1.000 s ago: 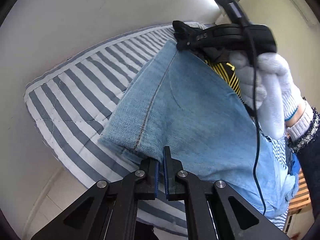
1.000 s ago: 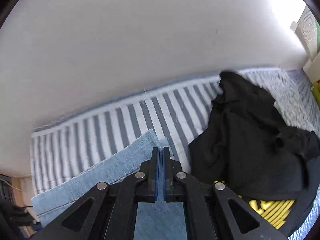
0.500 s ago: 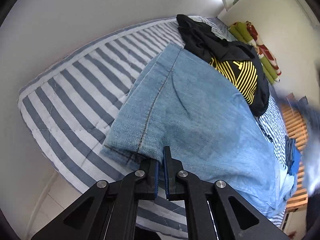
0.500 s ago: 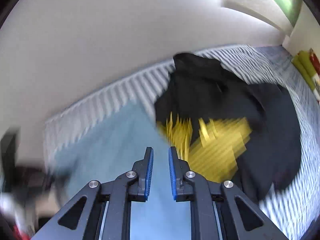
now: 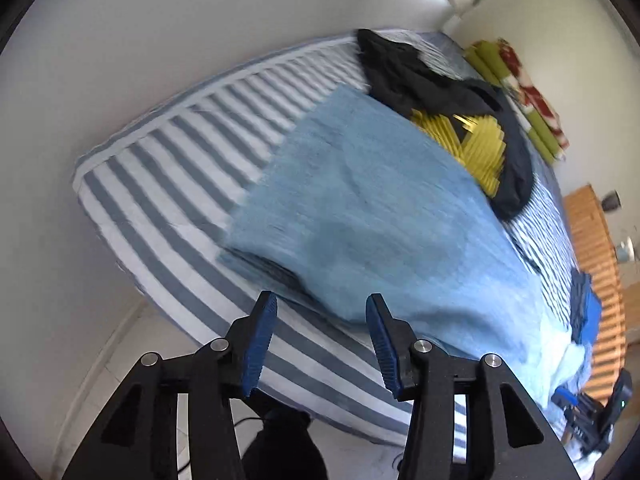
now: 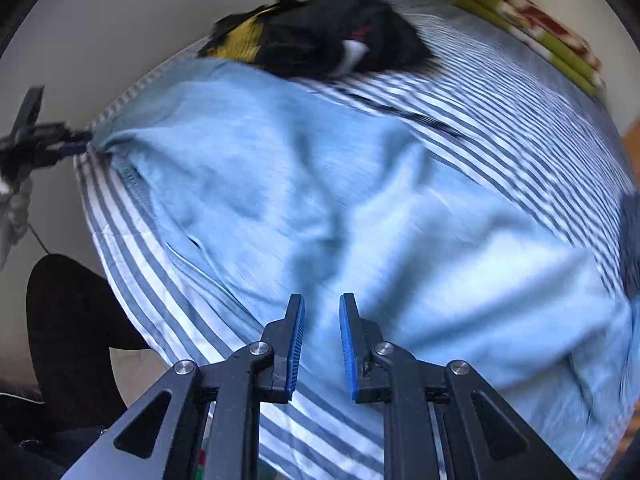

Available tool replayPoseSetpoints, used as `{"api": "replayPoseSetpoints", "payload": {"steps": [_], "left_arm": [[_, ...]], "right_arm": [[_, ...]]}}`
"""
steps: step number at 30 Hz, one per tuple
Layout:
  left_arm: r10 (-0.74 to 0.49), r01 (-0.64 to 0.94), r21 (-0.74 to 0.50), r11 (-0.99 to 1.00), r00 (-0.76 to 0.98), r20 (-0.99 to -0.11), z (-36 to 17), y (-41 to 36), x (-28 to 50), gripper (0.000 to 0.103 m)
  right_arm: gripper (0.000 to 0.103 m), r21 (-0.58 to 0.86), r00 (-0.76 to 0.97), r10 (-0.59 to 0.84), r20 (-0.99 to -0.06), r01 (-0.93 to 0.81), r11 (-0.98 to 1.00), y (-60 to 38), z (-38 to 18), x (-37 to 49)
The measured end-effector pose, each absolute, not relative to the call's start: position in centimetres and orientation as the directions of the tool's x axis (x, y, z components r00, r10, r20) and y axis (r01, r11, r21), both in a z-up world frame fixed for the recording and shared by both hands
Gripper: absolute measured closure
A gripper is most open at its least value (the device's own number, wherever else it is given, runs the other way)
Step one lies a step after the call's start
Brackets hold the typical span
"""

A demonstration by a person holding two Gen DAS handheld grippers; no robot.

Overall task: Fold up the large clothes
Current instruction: 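Open both tools and move them over the folded denim jacket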

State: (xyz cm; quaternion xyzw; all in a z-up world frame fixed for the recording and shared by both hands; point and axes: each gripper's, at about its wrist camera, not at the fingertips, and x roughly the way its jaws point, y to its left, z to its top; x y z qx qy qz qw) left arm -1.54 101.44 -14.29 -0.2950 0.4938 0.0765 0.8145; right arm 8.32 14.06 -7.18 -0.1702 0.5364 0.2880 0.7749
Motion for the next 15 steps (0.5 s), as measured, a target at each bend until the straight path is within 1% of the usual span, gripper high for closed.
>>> {"api": "replayPoseSetpoints", "payload": {"steps": [3, 6, 9, 11, 13, 15], "left_arm": [[-0.199, -0.339, -0.399, 0.852, 0.496, -0.845, -13.5, 97.9, -0.9, 0.053], [-0.263, -0.233, -0.405, 0.884, 0.469, -0.843, -13.7, 93.0, 0.2, 0.053], [-0.317, -0.113, -0.398, 0.91, 0.43, -0.846, -14.0, 87.7, 0.8, 0.053], [-0.342, -0.047, -0.392, 0.919, 0.403, -0.849, -14.2, 84.4, 1.3, 0.053], [-0.381, 0.008, -0.408, 0.913, 0.37, -0.847, -14.4, 81.7, 1.7, 0.053], [-0.385, 0.049, -0.393, 0.918, 0.349, -0.855, -14.7, 79.2, 2.3, 0.053]], "right_arm": [[0.083, 0.055, 0.278, 0.258, -0.925, -0.575, 0.816, 10.9, -6.7, 8.3], [0.078, 0.079, 0.278, 0.254, -0.926, -0.517, 0.853, 8.3, -6.7, 8.4], [0.078, 0.104, 0.272, 0.241, -0.932, -0.437, 0.893, 4.6, -7.2, 8.4], [0.078, 0.095, 0.285, 0.207, -0.936, -0.36, 0.928, 1.7, -7.3, 9.0], [0.077, 0.16, 0.257, 0.243, -0.935, -0.303, 0.939, -1.2, -7.3, 9.5], [0.075, 0.253, 0.209, 0.31, -0.928, -0.258, 0.932, -2.6, -7.7, 10.1]]}}
